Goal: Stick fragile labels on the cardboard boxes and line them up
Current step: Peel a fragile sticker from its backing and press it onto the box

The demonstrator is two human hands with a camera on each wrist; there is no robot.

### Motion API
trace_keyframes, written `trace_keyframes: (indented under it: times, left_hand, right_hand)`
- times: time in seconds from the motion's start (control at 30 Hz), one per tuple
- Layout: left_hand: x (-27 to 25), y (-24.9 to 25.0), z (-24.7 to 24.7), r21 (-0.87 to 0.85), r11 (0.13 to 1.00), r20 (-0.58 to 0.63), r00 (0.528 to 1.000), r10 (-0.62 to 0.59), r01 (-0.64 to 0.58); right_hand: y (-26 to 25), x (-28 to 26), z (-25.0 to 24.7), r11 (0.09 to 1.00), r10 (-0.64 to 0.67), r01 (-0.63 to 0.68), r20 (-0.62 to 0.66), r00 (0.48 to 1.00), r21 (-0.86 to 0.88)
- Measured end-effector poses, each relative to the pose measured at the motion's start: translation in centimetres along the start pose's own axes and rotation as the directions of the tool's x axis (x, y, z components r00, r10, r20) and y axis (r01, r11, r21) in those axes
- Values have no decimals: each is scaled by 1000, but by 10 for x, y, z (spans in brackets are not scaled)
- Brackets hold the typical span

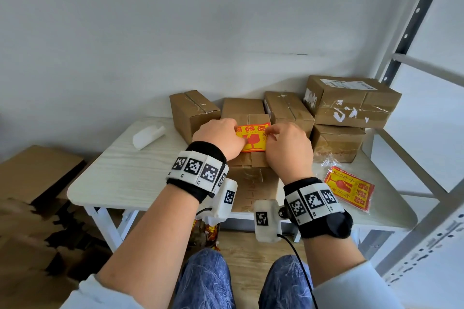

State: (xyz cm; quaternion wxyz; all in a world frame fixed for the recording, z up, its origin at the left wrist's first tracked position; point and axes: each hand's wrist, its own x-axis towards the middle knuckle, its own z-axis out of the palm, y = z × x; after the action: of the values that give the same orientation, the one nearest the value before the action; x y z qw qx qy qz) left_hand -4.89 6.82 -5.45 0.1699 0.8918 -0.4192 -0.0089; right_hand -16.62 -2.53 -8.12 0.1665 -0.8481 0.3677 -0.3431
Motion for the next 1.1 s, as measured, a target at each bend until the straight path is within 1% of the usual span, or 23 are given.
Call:
trace_keyframes:
  times: [0.07, 0.13, 0.17, 0.23, 0.27, 0.3, 0.37, 0.47, 0.57, 0.67, 0.77, 0.83, 0.9, 0.97, 1.03, 1.1]
  left_hand:
    - [-1, -3, 1, 64, 998, 38, 999, 11, -14]
    - [-2, -6, 3, 75, 997, 133, 991, 11, -21]
    - [-3, -7, 4, 50, 999, 182, 983, 2, -12]
    - [-7, -6, 7, -96, 994, 267, 963, -20, 47]
    - [-10, -5, 7, -190, 979, 297, 955, -21, 80]
    - [-13, -3, 7, -271, 956, 312, 950, -19, 108]
    - [-18, -1, 7, -355, 923, 308, 951, -32, 147]
    - [-23, -3, 8, -388, 902, 289, 954, -73, 187]
    - [-26, -14, 8, -403, 895, 274, 958, -81, 191]
    - [-32, -35, -4, -387, 912, 185, 981, -65, 134]
    - [-39, -65, -29, -394, 913, 93, 993, -71, 102]
    - [-42, -90, -47, -424, 900, 29, 995, -97, 100]
    - [-42, -114, -64, -441, 890, -30, 989, -146, 118]
    - [-42, -140, -80, -433, 891, -52, 983, -178, 138]
    - [-40, -164, -95, -386, 906, -70, 974, -215, 172]
    - [-36, -185, -108, -295, 926, -113, 953, -281, 238]
  right_hand:
    - [4, -1, -2, 999, 20, -22, 57, 998, 49]
    - [8, 2, -2, 991, 44, -66, 178, 983, 118]
    - [11, 5, 0, 980, 65, -110, 252, 966, 168]
    - [14, 10, 5, 929, 109, -229, 374, 921, 292]
    - [15, 11, 7, 893, 125, -282, 407, 905, 352]
    - [16, 11, 9, 856, 135, -322, 425, 895, 405]
    - [16, 11, 11, 793, 141, -371, 448, 883, 482]
    - [12, 9, 9, 757, 126, -380, 452, 883, 532]
    - [1, 7, 5, 781, 100, -335, 425, 900, 526]
    - [-19, 3, 0, 800, 18, -242, 381, 925, 549]
    - [-46, -1, 3, 769, -77, -168, 350, 933, 617]
    - [-69, -2, 11, 723, -141, -129, 328, 934, 678]
    - [-92, -3, 24, 681, -194, -75, 279, 940, 728]
    - [-118, -4, 40, 642, -239, -26, 232, 943, 766]
    - [-144, -4, 60, 634, -263, 22, 189, 946, 773]
    - [-170, -1, 84, 626, -268, 48, 158, 950, 778]
